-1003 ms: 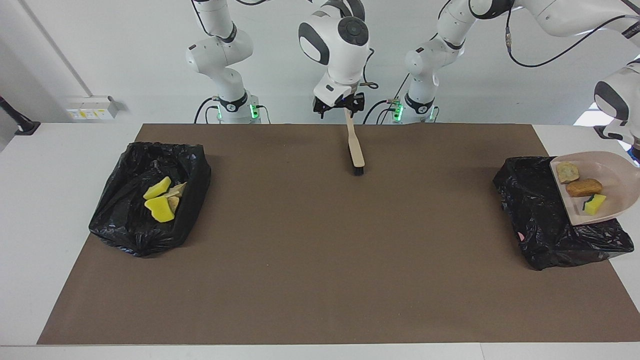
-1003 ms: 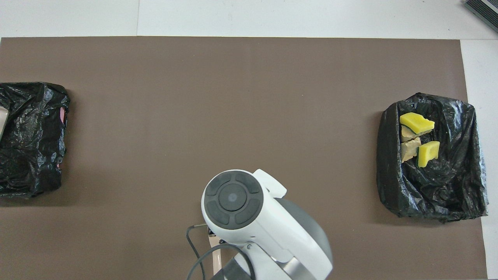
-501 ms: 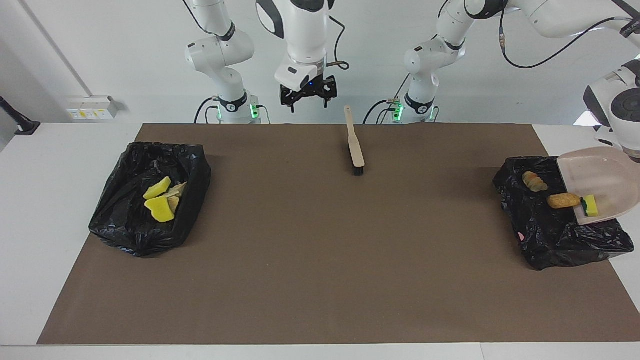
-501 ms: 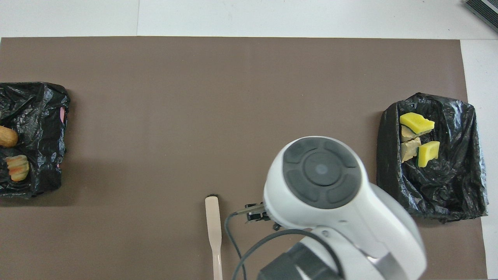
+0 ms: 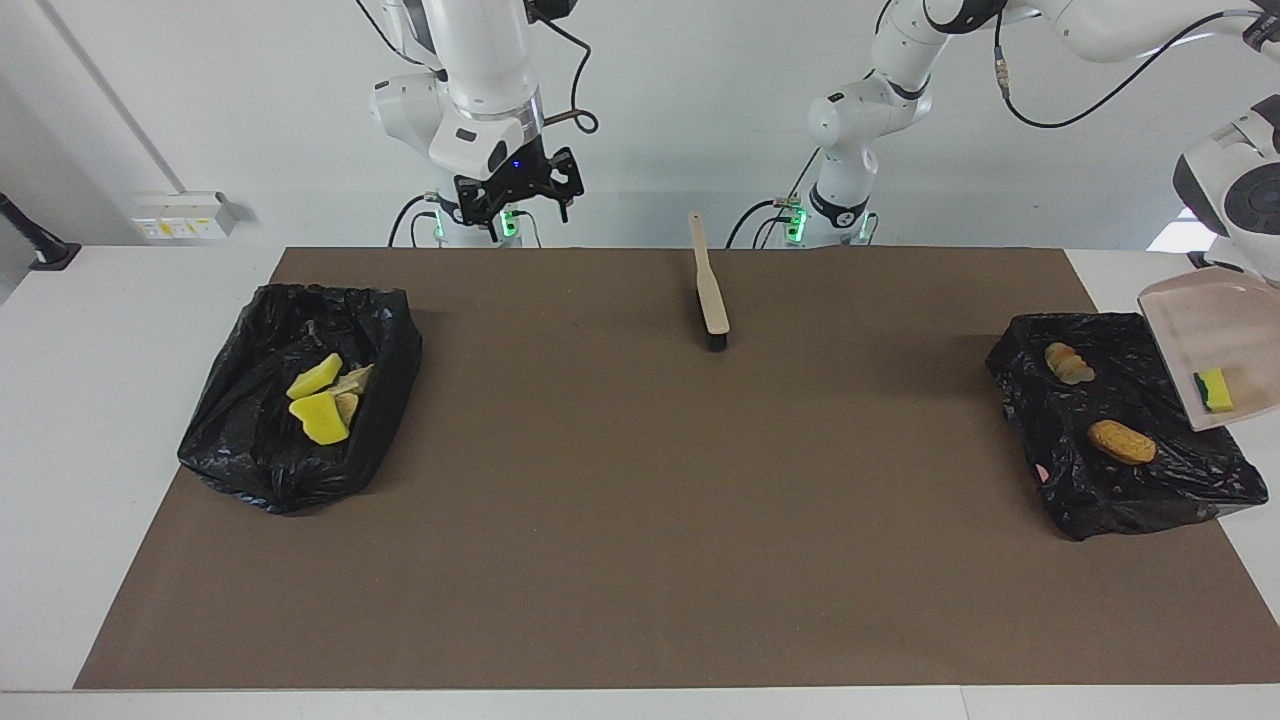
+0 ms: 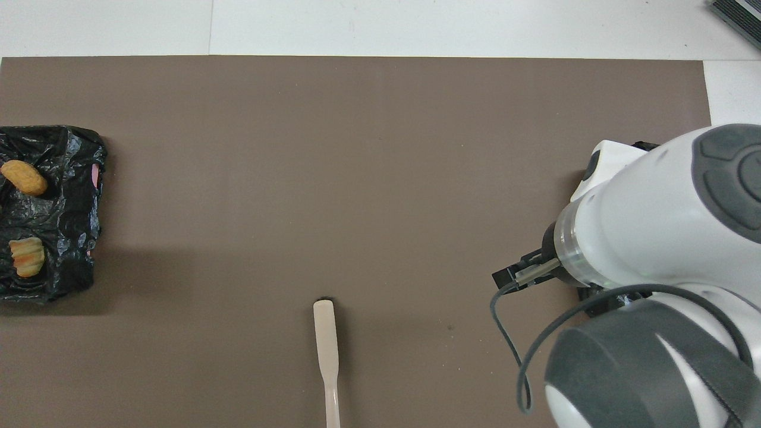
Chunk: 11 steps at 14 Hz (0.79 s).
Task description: Sweep and dump trash in bin
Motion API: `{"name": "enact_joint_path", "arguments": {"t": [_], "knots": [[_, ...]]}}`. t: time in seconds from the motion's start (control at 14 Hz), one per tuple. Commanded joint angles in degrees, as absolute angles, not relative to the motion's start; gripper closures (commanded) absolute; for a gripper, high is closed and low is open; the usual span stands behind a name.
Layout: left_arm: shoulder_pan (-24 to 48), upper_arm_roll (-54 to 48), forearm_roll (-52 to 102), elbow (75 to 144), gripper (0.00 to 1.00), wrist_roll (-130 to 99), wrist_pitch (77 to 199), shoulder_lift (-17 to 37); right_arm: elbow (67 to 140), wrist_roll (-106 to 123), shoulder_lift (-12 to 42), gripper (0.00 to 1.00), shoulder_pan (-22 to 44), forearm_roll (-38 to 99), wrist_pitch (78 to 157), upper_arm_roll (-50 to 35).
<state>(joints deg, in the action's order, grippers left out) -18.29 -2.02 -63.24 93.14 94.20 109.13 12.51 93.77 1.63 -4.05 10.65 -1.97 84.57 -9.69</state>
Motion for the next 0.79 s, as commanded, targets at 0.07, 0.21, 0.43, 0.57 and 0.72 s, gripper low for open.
{"name": "enact_joint_path", "arguments": {"t": [0.07,0.21,0.43,0.57,0.72], "knots": [[-13.9,-1.6,-67.7,95.7,1.0,89.8,105.7,11.9,91.6,4.0,-4.0,0.0,8.0,-2.6,81.7,-6.9],[-12.9,-1.5,-68.9,97.8,1.0,86.5,104.6,11.8,91.6,4.1,-4.0,0.0,6.9,-1.9,81.7,-4.1],[-11.3,-1.5,-73.4,101.6,1.0,81.4,103.9,11.3,91.8,4.0,-4.0,0.0,5.0,-1.6,81.8,-0.3],[-10.5,-1.5,-75.5,104.6,1.0,76.8,103.8,9.8,91.8,4.2,-3.8,0.0,2.7,-1.6,82.6,0.2],[-9.4,-1.5,-78.2,108.3,1.0,72.7,103.6,7.9,91.8,4.1,-3.6,0.0,0.3,-1.6,82.7,0.2]]}}
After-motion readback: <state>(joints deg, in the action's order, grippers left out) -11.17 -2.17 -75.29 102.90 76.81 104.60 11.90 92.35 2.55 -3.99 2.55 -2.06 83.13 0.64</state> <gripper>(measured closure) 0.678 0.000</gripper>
